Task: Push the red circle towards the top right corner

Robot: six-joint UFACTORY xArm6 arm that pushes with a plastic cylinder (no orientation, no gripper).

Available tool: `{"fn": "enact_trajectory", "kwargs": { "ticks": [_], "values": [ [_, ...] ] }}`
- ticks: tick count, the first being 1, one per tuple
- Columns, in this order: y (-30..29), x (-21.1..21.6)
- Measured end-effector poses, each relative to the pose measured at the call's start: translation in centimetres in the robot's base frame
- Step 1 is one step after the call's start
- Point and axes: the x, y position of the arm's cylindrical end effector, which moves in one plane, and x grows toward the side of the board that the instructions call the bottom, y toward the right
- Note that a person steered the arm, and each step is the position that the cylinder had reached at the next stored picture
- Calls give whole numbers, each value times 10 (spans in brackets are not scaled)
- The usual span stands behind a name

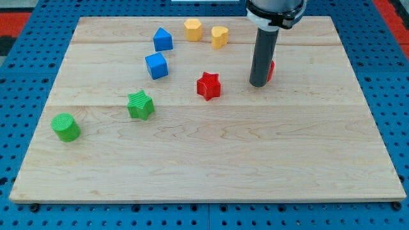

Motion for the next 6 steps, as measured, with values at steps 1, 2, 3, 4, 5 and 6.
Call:
{"fn": "enact_trajectory", "kwargs": {
  "ticks": [1, 2, 3, 4, 5, 6],
  "values": [
    [0, -23],
    [-7, -44],
    [-35, -48],
    [-43, -48],
    [-43, -48],
    [-43, -47]
  ]
}}
